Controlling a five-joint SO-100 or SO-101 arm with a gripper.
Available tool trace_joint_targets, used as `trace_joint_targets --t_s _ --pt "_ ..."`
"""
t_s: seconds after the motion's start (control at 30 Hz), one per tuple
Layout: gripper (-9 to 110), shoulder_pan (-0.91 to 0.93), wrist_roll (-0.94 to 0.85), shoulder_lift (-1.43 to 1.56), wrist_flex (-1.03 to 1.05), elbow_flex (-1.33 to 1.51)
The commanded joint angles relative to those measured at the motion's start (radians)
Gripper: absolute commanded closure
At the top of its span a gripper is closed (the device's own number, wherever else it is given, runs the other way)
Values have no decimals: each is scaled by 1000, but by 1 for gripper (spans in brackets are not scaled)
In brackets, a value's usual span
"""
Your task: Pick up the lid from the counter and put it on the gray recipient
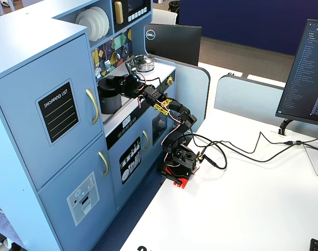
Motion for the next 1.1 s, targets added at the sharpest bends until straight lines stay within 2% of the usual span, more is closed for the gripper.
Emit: trace_joint_targets --t_s 0.0,1.07 --pt "102 -21 -15 63 -12 0" --pt "102 -29 -18 -100 -187 64"
